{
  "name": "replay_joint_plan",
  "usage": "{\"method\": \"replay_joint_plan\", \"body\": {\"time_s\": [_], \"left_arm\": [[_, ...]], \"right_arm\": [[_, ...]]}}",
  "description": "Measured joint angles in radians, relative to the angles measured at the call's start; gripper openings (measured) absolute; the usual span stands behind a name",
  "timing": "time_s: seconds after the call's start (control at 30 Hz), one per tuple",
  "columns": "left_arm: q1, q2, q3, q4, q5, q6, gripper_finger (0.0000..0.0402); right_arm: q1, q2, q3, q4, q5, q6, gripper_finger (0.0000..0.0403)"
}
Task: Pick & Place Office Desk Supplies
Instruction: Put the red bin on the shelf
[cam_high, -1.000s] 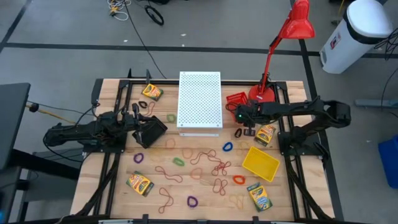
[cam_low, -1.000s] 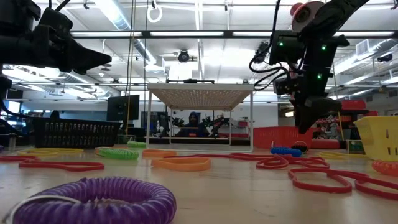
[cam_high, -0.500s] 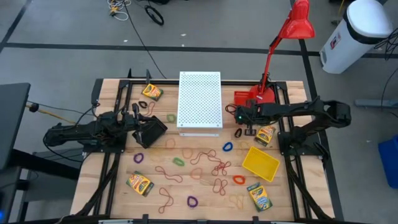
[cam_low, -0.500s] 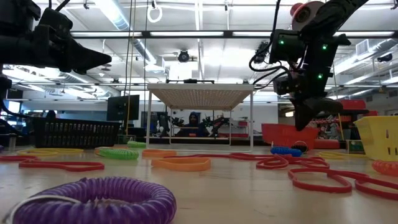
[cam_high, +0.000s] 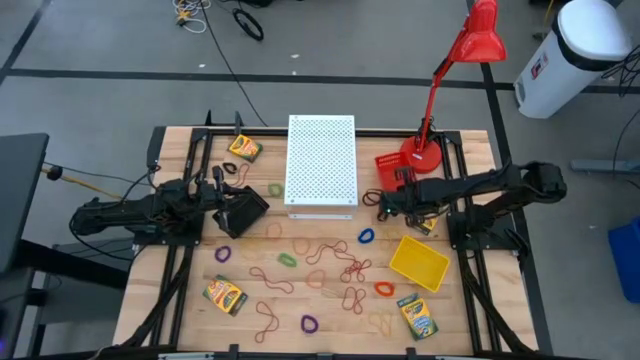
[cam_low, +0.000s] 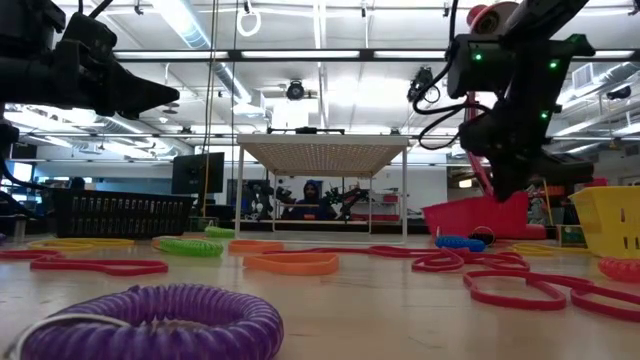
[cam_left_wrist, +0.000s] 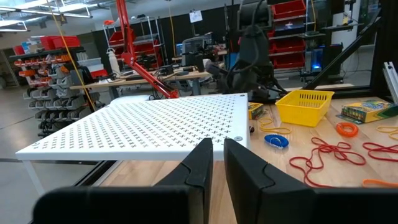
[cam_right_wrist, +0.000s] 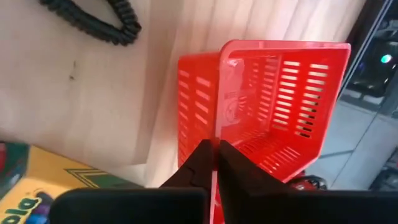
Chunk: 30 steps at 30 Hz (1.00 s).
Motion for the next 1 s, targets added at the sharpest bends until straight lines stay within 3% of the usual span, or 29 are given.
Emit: {"method": "replay_joint_plan", "body": {"time_s": [0.2, 0.53, 0.67, 0.83, 1.0], "left_arm": [[0.000, 0.000, 0.000, 0.000, 0.000, 0.000, 0.0050], [0.000, 0.000, 0.000, 0.000, 0.000, 0.000, 0.0050], [0.000, 0.000, 0.000, 0.000, 0.000, 0.000, 0.0050], [0.000, 0.000, 0.000, 0.000, 0.000, 0.000, 0.0050], [0.000, 0.000, 0.000, 0.000, 0.000, 0.000, 0.0050]], "right_arm": [[0.039, 0.000, 0.001, -0.010, 0.043, 0.092, 0.0037], [0.065, 0.000, 0.001, -0.009, 0.050, 0.341, 0.0113], [0.067, -0.029, 0.001, -0.011, 0.125, 0.507, 0.0136], [-0.043, -0.141, 0.000, -0.043, 0.157, 0.833, 0.0143], [-0.238, -0.230, -0.002, -0.022, 0.031, 1.050, 0.0134]]}}
